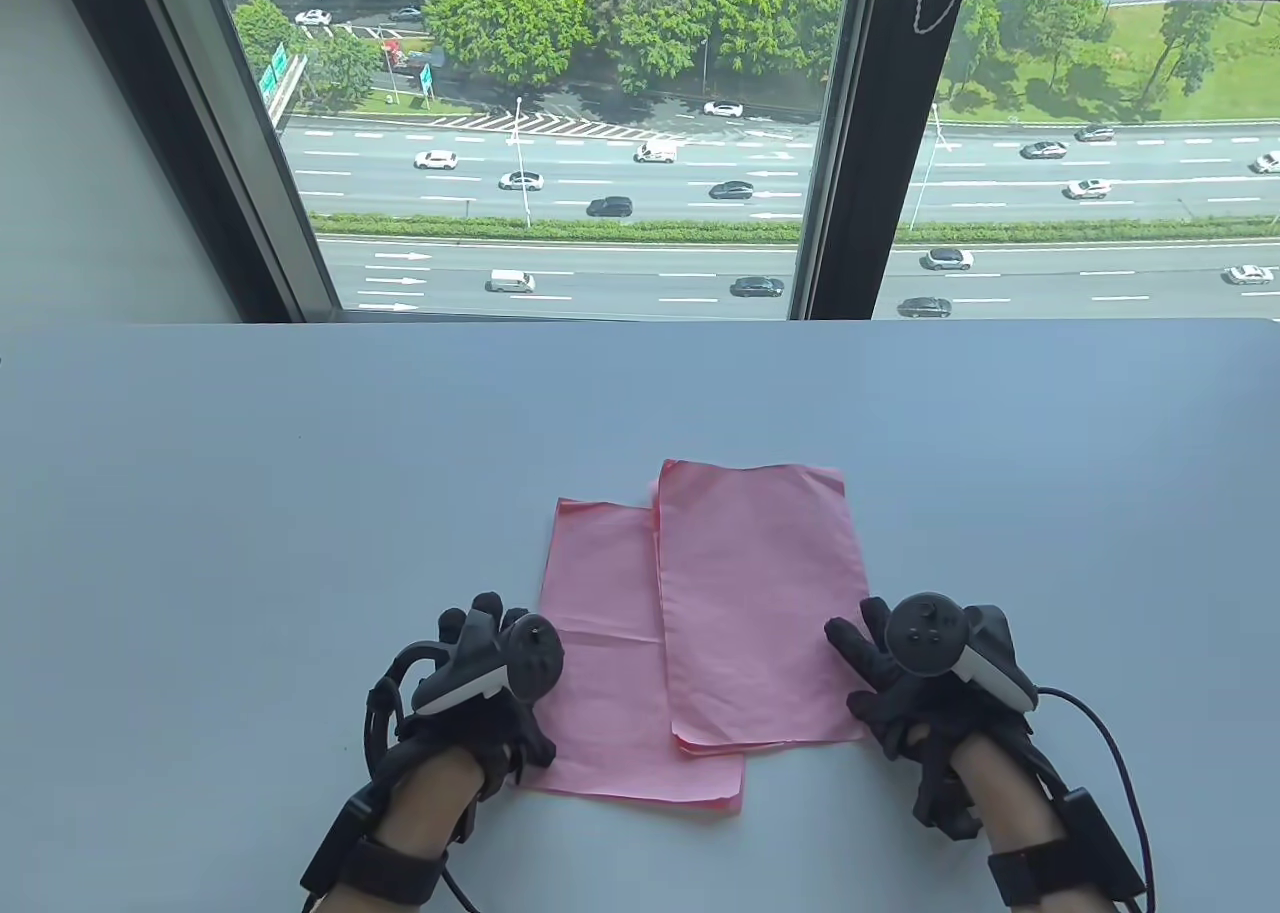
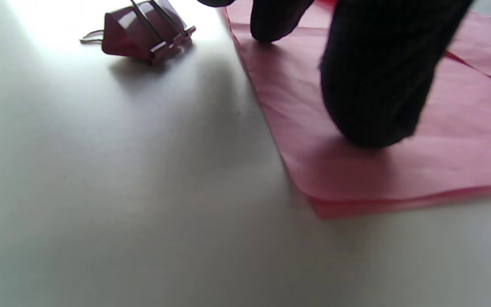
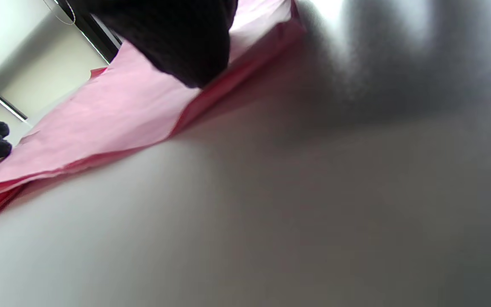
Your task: Clip paper with binder clip (Left hand to clip)
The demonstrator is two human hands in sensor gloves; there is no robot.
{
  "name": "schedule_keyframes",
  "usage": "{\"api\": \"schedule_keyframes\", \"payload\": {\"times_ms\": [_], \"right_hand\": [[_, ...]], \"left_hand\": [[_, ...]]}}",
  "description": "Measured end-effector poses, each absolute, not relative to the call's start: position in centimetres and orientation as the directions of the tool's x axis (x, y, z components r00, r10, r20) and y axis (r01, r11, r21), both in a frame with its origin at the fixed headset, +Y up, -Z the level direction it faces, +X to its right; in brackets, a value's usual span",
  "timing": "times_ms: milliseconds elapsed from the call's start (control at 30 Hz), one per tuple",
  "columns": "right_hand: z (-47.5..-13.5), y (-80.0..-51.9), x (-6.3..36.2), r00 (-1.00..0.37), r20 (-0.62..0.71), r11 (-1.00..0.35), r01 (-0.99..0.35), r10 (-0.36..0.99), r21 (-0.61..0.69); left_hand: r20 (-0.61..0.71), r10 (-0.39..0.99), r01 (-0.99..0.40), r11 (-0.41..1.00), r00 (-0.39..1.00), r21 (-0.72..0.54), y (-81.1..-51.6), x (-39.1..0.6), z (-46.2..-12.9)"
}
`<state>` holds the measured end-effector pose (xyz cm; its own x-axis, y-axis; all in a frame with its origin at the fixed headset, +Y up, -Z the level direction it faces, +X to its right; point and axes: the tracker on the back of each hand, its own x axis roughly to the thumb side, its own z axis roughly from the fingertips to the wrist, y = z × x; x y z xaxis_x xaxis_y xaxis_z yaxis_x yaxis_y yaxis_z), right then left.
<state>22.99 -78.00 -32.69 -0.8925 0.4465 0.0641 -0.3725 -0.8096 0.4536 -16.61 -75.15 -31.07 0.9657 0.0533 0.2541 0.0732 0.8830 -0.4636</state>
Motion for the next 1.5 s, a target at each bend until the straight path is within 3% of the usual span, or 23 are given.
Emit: {"api": "schedule_keyframes", "payload": {"times_ms": [833, 967, 1100, 1500], "right_hand": [[-31.7, -77.4, 21.3, -0.882, 0.119, -0.810, -0.356, 0.456, 0.466], [-31.9, -76.7, 22.3, -0.871, 0.115, -0.823, -0.397, 0.478, 0.407], [-32.1, -76.9, 22.8, -0.875, 0.111, -0.830, -0.398, 0.471, 0.390], [-32.0, -78.1, 21.5, -0.891, 0.115, -0.830, -0.352, 0.438, 0.433]], "left_hand": [[0.265, 0.191, -0.035, 0.867, 0.945, -0.497, -75.5, -15.9, -31.1], [0.250, 0.156, -0.033, 0.899, 0.955, -0.437, -74.3, -16.9, -31.1], [0.222, 0.135, -0.017, 0.886, 0.966, -0.464, -74.1, -17.3, -31.0], [0.276, 0.115, 0.030, 0.880, 0.954, -0.474, -75.4, -15.7, -30.8]]}}
